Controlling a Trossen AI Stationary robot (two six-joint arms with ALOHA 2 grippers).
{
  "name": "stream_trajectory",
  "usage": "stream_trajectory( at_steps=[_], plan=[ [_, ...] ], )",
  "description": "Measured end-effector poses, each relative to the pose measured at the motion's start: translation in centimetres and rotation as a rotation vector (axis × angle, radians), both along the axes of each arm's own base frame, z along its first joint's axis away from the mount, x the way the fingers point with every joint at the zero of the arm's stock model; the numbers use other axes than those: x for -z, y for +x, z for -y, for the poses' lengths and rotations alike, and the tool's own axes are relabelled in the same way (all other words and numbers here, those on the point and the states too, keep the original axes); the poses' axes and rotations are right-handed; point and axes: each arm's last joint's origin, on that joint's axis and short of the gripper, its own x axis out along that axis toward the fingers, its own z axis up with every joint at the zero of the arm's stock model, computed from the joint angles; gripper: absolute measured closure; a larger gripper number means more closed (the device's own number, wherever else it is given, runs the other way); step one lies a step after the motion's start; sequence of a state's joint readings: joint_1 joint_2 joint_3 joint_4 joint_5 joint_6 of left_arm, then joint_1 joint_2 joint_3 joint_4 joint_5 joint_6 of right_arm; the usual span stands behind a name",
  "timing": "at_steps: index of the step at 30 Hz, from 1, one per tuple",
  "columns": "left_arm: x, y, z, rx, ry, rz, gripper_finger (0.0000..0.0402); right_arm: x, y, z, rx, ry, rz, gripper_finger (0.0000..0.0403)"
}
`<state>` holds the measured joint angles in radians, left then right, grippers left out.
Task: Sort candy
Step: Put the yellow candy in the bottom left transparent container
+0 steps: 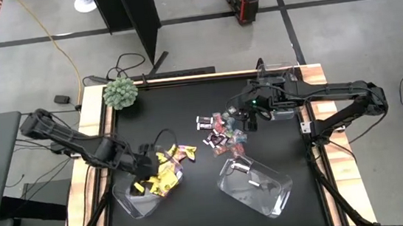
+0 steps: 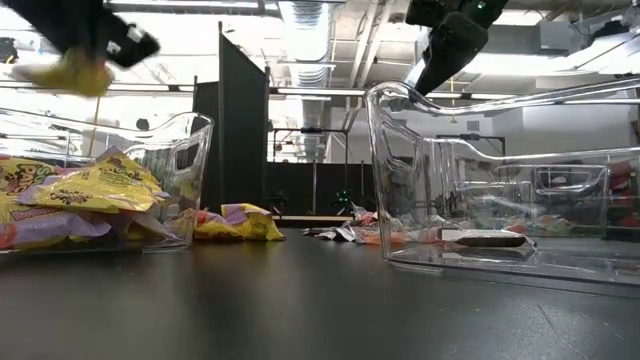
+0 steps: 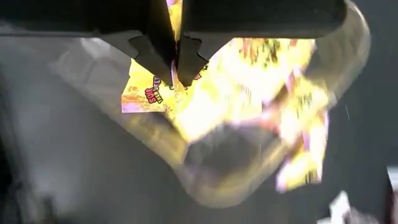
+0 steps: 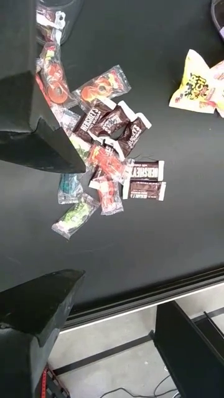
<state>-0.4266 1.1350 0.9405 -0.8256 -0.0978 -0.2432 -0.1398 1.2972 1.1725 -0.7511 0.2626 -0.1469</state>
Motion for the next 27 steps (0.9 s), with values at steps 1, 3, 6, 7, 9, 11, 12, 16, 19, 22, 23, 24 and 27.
stream_trajectory(
  at_steps=[1,3,6,7,9,11,12,16,19,22,23,24,27],
  plan=[
    [0.7,-0.2,0.1,-0.017,-0.001,-0.032,0.0379,0.0,0.0,0.0,0.000,0.000,0.004,0.0123],
    [1.9,-0.4,0.1,-0.034,-0.011,-0.078,0.0350,-0.1,0.1,0.0,0.005,0.002,0.011,0.0123],
    [2.9,-0.8,0.1,-0.053,-0.010,-0.114,0.0291,-0.1,0.1,0.0,0.006,0.003,0.012,0.0123],
    [3.1,-0.8,0.1,-0.057,-0.003,-0.113,0.0269,-0.1,0.1,0.0,0.006,0.003,0.012,0.0123],
    [3.3,-0.9,0.1,-0.067,0.024,-0.109,0.0225,-0.1,0.1,0.0,0.010,0.006,0.015,0.0123],
    [3.3,-0.9,0.1,-0.071,0.038,-0.104,0.0186,-0.1,0.1,0.0,0.014,0.009,0.016,0.0123],
    [3.3,-0.9,0.1,-0.068,0.040,-0.103,0.0171,-0.1,0.1,0.0,0.014,0.010,0.016,0.0123],
    [3.4,-1.2,-0.1,-0.066,0.059,-0.132,0.0139,-0.1,0.1,0.0,0.014,0.010,0.015,0.0123],
    [3.5,-1.4,-0.3,-0.083,0.083,-0.152,0.0139,-0.1,0.1,0.0,0.013,0.009,0.015,0.0123],
    [3.5,-1.3,-0.5,-0.098,0.095,-0.149,0.0145,-0.1,0.1,0.0,0.013,0.009,0.015,0.0123],
    [3.5,-1.2,-0.7,-0.098,0.098,-0.145,0.0147,-0.1,0.1,0.0,0.014,0.010,0.015,0.0123],
    [3.5,-1.1,-0.8,-0.099,0.100,-0.141,0.0149,-0.1,0.1,0.0,0.014,0.010,0.017,0.0123],
    [3.4,-0.6,-1.4,-0.109,0.099,-0.112,0.0155,-0.1,0.1,0.0,0.020,0.014,0.021,0.0123]
  ],
)
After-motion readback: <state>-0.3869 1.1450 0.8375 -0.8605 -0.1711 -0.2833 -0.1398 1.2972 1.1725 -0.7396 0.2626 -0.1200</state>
